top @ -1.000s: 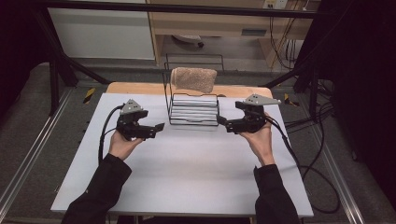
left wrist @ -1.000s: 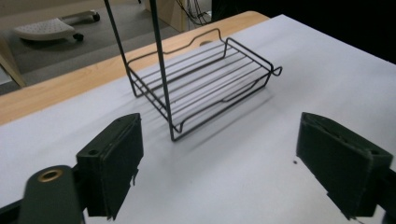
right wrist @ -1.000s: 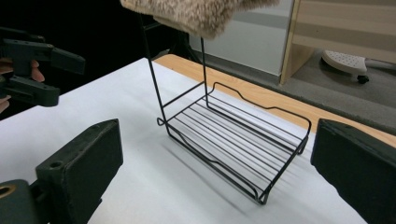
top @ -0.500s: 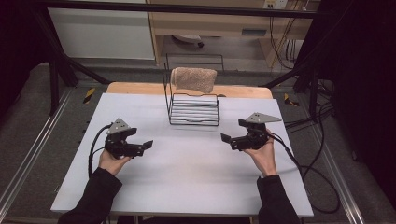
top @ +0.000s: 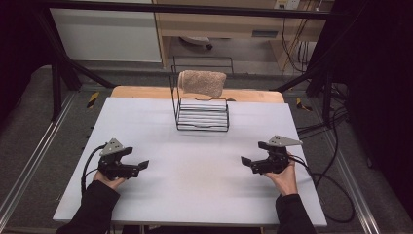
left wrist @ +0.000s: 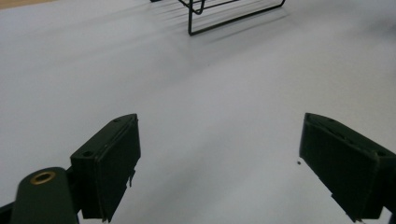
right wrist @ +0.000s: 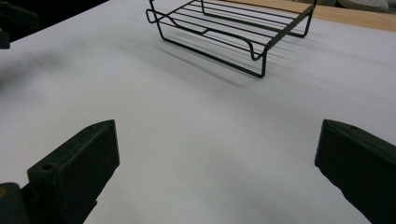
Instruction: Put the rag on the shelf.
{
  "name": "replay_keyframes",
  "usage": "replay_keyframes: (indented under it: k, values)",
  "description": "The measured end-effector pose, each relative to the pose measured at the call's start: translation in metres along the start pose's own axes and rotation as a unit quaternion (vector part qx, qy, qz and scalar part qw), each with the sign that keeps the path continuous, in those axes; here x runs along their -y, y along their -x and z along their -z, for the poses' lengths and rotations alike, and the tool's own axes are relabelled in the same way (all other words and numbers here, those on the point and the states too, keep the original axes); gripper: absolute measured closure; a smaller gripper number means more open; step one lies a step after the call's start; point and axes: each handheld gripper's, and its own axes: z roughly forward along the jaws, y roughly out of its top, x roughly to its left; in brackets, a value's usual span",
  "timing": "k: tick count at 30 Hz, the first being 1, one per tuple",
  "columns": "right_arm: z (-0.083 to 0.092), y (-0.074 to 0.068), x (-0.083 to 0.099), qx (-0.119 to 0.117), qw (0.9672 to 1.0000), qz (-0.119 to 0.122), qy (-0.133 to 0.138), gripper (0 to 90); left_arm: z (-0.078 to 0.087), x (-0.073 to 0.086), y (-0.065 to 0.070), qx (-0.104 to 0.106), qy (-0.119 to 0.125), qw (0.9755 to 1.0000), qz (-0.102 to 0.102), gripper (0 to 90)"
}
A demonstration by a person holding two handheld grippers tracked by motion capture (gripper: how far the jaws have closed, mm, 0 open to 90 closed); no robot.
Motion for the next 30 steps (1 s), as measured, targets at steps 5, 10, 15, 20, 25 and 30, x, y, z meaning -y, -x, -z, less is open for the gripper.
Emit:
replay_keyframes:
  k: [5,10,15,20,25,30]
  values:
    - [0.009,0.006,0.017,0.001,1.0,-0.006,0.0,0.3,0.007,0.011,-0.004,0.001,-0.003,1.0,0.0,12.2]
    - [0.014,0.012,0.032,0.005,0.9999,-0.013,-0.01,0.3,0.011,0.018,-0.006,0.002,-0.003,1.0,0.005,12.1]
    - [0.019,0.014,0.041,0.001,0.9998,-0.017,-0.015,0.3,0.013,0.024,-0.007,0.002,-0.004,0.9999,0.01,12.1]
    - [0.021,0.017,0.045,0.002,0.9997,-0.021,-0.011,0.3,0.012,0.027,-0.009,0.002,-0.005,0.9999,0.016,12.1]
    - [0.019,0.015,0.046,0.003,0.9997,-0.018,-0.018,0.3,0.011,0.03,-0.01,0.002,-0.011,0.9998,0.015,12.1]
    - [0.019,0.015,0.046,0.002,0.9997,-0.02,-0.016,0.4,0.01,0.03,-0.01,0.003,-0.013,0.9998,0.015,12.1]
